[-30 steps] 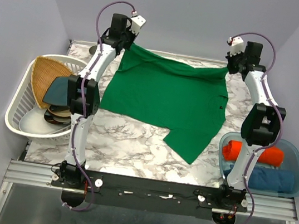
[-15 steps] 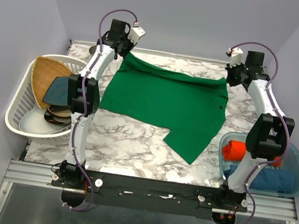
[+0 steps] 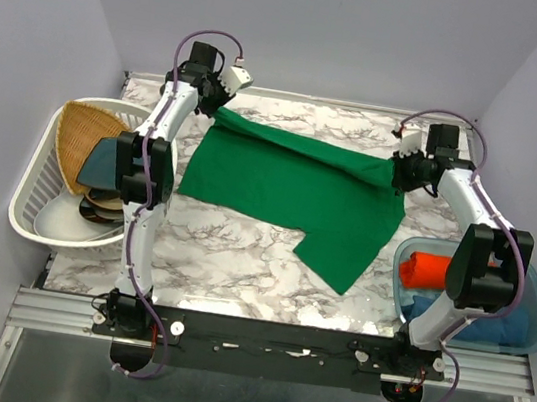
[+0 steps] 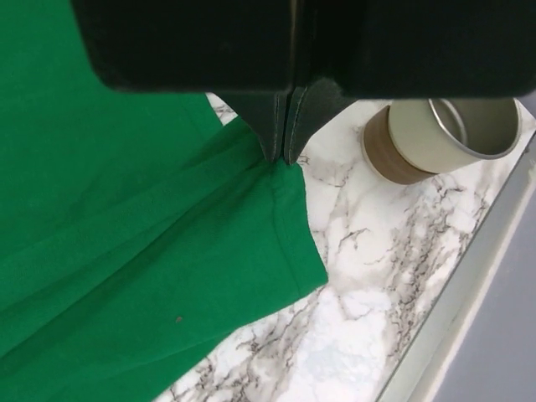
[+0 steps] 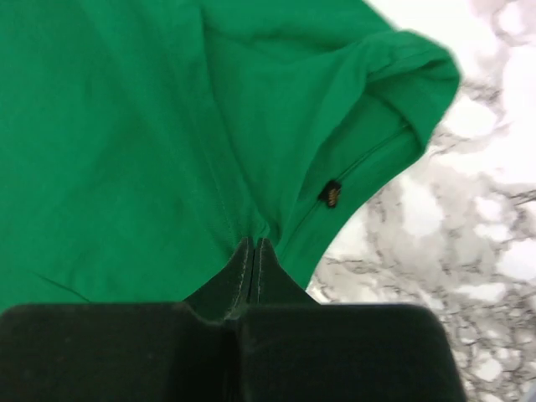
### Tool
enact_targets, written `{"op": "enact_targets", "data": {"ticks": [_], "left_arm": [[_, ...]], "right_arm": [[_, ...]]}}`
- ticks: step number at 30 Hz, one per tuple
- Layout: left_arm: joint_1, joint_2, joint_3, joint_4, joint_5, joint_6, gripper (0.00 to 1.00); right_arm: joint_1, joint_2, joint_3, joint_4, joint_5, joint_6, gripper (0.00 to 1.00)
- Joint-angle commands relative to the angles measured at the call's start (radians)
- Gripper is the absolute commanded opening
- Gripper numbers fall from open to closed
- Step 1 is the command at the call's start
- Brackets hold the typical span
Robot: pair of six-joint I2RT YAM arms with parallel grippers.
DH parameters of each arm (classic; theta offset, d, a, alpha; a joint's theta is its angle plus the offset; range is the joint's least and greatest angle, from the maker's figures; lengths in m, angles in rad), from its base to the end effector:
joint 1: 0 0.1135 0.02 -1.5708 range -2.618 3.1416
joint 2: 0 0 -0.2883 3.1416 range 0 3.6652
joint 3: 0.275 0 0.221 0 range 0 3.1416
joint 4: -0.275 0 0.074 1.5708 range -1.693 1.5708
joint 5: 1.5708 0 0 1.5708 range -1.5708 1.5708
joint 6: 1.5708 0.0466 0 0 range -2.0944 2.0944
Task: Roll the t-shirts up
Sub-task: Fold the T-shirt at the center of the board.
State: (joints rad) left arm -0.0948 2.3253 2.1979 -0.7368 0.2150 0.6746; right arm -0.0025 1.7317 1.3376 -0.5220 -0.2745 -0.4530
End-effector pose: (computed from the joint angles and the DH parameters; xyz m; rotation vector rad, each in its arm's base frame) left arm 0.5104 -0.0585 0.2652 0.9919 2.1947 0.0048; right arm 0.3580 0.0117 0.2775 -0.6570 2.3547 0.1413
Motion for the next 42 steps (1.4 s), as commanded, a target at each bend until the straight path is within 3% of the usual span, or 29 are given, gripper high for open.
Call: {"op": "enact_targets", "data": {"ticks": [1,16,26,27,30,31,33,34,38,42], "left_arm": [[0.006,-0.053,-0.046,-0.032,0.009,0.033,0.0],[0.006,-0.081,-0.171,-0.076,-0.006,0.068,0.0],[0.007,-0.099,-0.26,0.042,-0.114,0.043,0.0],[0.009,-0.098,-0.248,0.037,-0.121,0.046,0.05],[0.013,-0.092,-0.212,-0.018,-0.115,0.049,0.37],[0.017,-0.099,-0.204,-0.032,-0.1,0.051,0.41],[0.02,-0.118,-0.199,-0.039,-0.062,0.042,0.49],[0.02,-0.135,-0.196,-0.035,-0.051,0.03,0.5],[0.004,-0.113,-0.133,0.004,-0.008,-0.055,0.54],[-0.034,-0.002,0.034,-0.044,-0.051,-0.118,0.35]], "right_arm": [[0.027,-0.044,-0.074,-0.003,-0.005,0.005,0.0],[0.047,-0.093,-0.132,-0.018,0.04,0.056,0.0],[0.061,-0.103,-0.16,-0.062,-0.046,0.048,0.01],[0.062,-0.089,-0.152,-0.084,-0.057,0.045,0.01],[0.062,-0.055,-0.086,-0.157,-0.103,0.047,0.25],[0.059,-0.046,-0.034,-0.174,-0.103,0.065,0.39],[0.056,-0.026,0.018,-0.205,-0.088,0.077,0.48],[0.05,0.0,0.053,-0.211,-0.085,0.088,0.52],[0.042,0.087,0.194,-0.185,-0.028,0.096,0.51],[0.042,0.204,0.293,-0.144,0.075,0.068,0.47]]}}
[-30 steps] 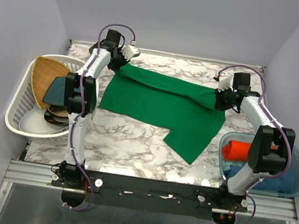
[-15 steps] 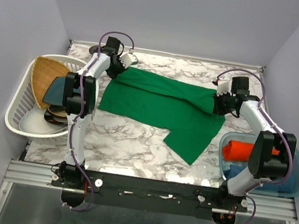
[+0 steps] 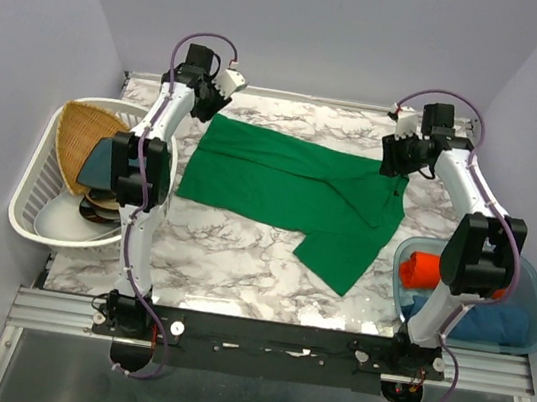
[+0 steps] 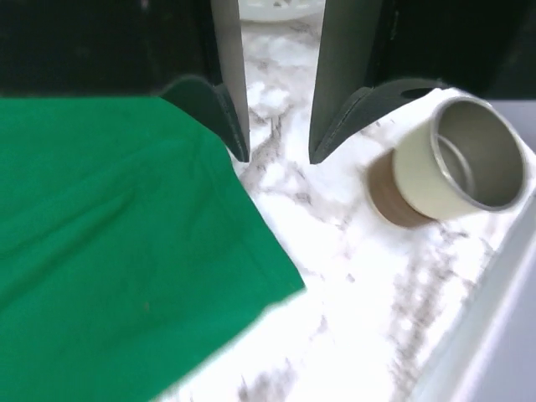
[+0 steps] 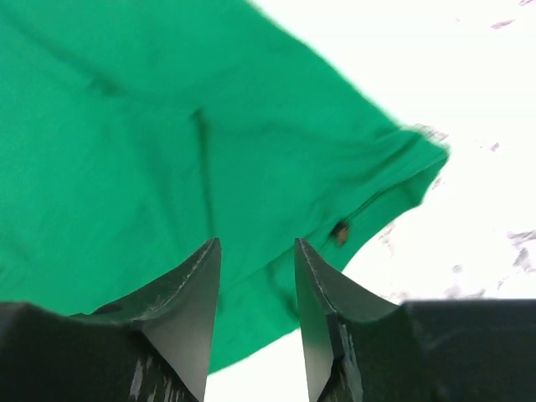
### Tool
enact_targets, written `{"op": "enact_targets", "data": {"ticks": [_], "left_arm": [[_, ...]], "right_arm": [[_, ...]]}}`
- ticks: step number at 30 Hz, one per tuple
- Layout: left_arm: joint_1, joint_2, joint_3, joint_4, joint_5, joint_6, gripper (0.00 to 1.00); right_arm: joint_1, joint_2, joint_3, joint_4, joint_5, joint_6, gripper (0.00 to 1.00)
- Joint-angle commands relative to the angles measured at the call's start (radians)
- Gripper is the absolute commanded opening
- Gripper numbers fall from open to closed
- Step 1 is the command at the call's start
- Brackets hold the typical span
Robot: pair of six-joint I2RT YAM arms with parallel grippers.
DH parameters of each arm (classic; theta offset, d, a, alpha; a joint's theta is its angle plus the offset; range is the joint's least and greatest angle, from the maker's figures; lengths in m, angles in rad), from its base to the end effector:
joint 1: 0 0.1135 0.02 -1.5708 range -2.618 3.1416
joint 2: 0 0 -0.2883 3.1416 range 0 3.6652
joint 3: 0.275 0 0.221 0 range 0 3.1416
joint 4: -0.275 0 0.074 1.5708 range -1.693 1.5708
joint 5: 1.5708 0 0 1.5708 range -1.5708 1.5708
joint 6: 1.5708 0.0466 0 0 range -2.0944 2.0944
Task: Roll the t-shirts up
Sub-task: Fold the T-shirt at the center of the board.
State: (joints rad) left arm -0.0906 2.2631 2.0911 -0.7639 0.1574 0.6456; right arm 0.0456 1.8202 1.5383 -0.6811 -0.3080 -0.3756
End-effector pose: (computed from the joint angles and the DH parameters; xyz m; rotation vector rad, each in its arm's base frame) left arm 0.4923 -0.0521 0.2615 0.9561 2.2996 0.0352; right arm 0.3787 0.0314 0.2942 -0.6374 2.4033 0.2523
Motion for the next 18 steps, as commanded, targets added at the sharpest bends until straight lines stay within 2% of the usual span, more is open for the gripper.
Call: {"op": "enact_targets", "data": {"ticks": [1,5,6,7,13,18], "left_arm": [[-0.041,0.094,0.155,-0.014,-0.013,-0.102,0.32],[-0.047,0.139,0.169,0.017,-0.038,-0.161,0.1],[-0.046,0.145,0.167,0.031,-0.044,-0.185,0.01],[-0.046,0.156,0.165,0.038,-0.05,-0.193,0.0],[-0.046,0.208,0.167,0.064,-0.099,-0.222,0.0],[-0.046,0.257,0.196,0.046,-0.151,-0.231,0.0]], "right_arm": [[-0.006,0.143,0.114,0.018,0.122,-0.025,0.44],[-0.006,0.244,0.198,0.038,0.191,-0.06,0.34],[-0.006,0.281,0.213,0.051,0.205,-0.066,0.31],[-0.01,0.298,0.25,0.046,0.214,-0.08,0.25],[-0.026,0.428,0.365,0.026,0.3,-0.126,0.12],[-0.029,0.516,0.485,-0.032,0.363,-0.157,0.08]]}}
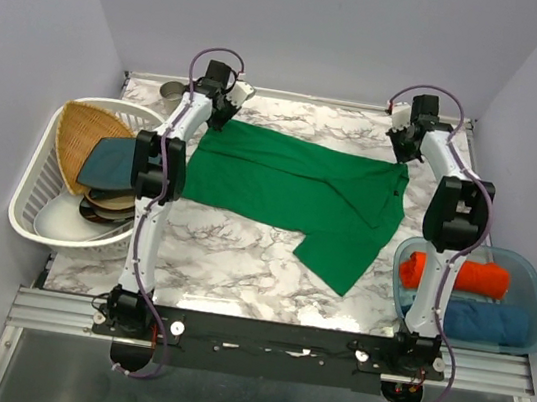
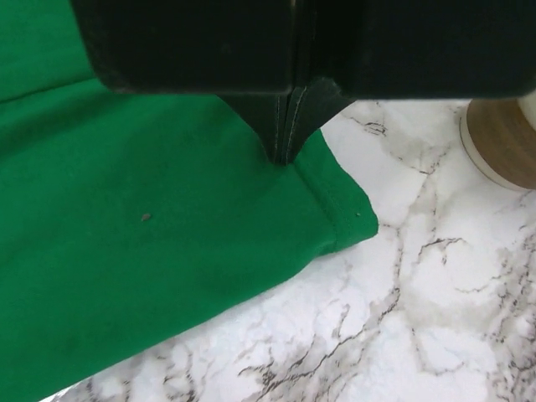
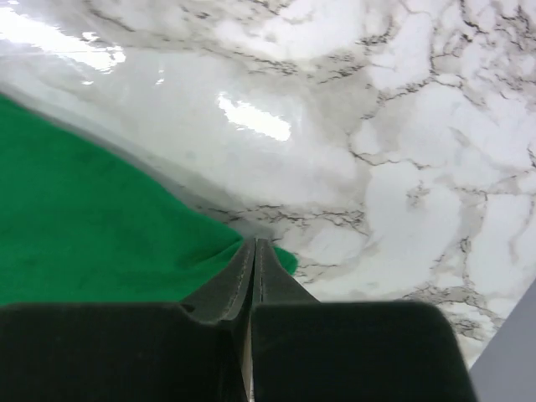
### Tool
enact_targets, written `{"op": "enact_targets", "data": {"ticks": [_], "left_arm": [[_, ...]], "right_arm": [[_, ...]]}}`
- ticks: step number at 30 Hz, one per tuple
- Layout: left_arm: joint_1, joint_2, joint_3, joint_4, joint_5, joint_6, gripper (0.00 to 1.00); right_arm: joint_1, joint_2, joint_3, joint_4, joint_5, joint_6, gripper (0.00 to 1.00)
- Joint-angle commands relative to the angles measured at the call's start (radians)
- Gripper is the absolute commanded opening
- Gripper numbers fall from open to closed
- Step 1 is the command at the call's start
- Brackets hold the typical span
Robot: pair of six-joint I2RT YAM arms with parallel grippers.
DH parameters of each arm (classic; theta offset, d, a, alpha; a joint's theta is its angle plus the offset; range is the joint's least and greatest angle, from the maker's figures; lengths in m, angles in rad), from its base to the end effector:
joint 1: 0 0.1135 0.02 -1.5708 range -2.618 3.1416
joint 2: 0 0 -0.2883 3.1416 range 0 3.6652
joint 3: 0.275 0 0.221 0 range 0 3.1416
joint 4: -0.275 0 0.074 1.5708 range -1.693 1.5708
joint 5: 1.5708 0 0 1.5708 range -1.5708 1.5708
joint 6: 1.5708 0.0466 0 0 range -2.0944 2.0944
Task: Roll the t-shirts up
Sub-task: Fold the T-shirt at the center of the board.
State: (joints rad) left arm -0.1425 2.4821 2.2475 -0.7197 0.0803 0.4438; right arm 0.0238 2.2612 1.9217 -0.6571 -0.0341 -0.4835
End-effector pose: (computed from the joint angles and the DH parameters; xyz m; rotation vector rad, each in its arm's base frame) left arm 0.5323 -0.0802 0.2008 0.7592 2.4036 0.0203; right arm 0.4895 0.0132 0.2203 -0.6579 2.4864 -0.1303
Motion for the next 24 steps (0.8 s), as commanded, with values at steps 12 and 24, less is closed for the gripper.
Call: {"op": "enact_targets", "data": {"ticks": [12,24], "left_arm": [[0.004,0.052,0.029,-0.024,-0.116,-0.079,0.0],[0.001,0.011,0.014,-0.029,-0.082,-0.134,0.0]], "right_arm": [[-0.007,0.144,0.209,-0.069,0.12,-0.061,0.04],[-0.007,-0.034,0.083,-0.108,-0.061,-0.072,0.05]]}}
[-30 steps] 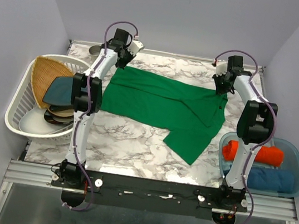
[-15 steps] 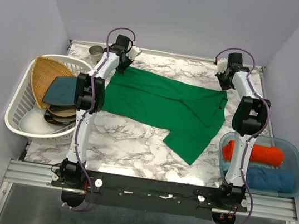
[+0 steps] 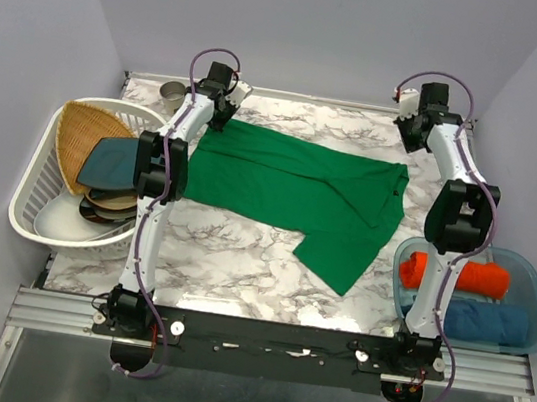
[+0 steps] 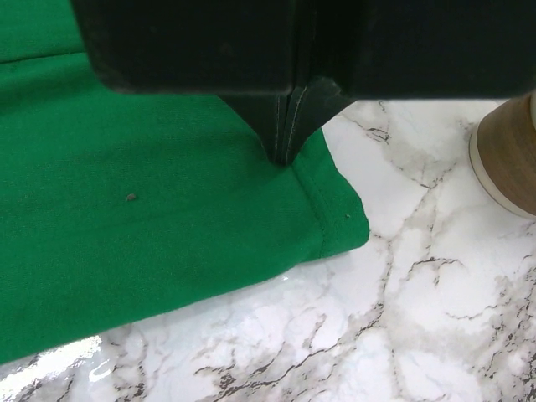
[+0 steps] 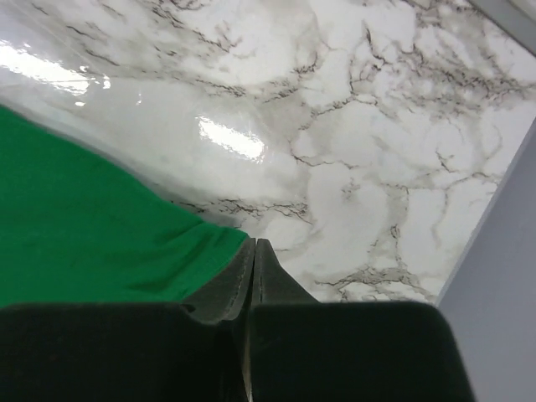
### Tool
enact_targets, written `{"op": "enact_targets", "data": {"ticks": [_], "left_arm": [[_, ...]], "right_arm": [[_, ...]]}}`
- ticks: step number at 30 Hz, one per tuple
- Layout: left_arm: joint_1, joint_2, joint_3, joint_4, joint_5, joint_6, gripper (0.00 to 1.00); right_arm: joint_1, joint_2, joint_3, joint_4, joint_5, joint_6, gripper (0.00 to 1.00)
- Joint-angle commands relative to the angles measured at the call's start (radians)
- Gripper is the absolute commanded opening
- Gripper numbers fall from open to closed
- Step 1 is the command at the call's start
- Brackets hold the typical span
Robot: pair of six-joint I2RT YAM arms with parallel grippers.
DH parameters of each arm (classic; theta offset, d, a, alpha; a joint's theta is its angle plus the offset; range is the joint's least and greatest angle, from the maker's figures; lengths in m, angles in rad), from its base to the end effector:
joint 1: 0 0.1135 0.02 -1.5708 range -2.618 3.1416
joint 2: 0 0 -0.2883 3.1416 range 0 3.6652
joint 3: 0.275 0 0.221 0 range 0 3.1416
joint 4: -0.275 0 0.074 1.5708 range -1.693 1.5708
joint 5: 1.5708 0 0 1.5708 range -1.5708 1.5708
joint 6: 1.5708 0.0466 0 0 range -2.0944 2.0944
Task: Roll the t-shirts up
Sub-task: Fold the T-shirt at the center of the board.
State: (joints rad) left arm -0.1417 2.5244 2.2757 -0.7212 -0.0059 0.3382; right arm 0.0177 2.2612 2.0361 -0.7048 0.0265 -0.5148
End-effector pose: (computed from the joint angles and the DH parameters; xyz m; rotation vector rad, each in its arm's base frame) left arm 0.5388 -0.0766 0.1867 0.6021 2.4705 0.0847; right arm 0.4964 0.0076 0.2501 -0.6514 2.4306 -0.2378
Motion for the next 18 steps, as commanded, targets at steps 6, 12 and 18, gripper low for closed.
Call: {"op": "enact_targets", "data": {"ticks": [6,12,18], "left_arm": [[0.001,-0.03,-0.008,-0.027,0.004,-0.025,0.0],[0.001,-0.029,-0.016,-0.027,0.003,-0.025,0.0],[0.001,-0.026,-0.036,-0.027,-0.023,-0.027,0.0]], "right_arm": [[0.001,0.064,0.027,-0.2,-0.113,-0.125,0.0],[0.002,0.126,0.073,-0.22,-0.033,-0.149,0.0],[0.005,0.195,0.114,-0.207,0.07,-0.2,0.0]]}}
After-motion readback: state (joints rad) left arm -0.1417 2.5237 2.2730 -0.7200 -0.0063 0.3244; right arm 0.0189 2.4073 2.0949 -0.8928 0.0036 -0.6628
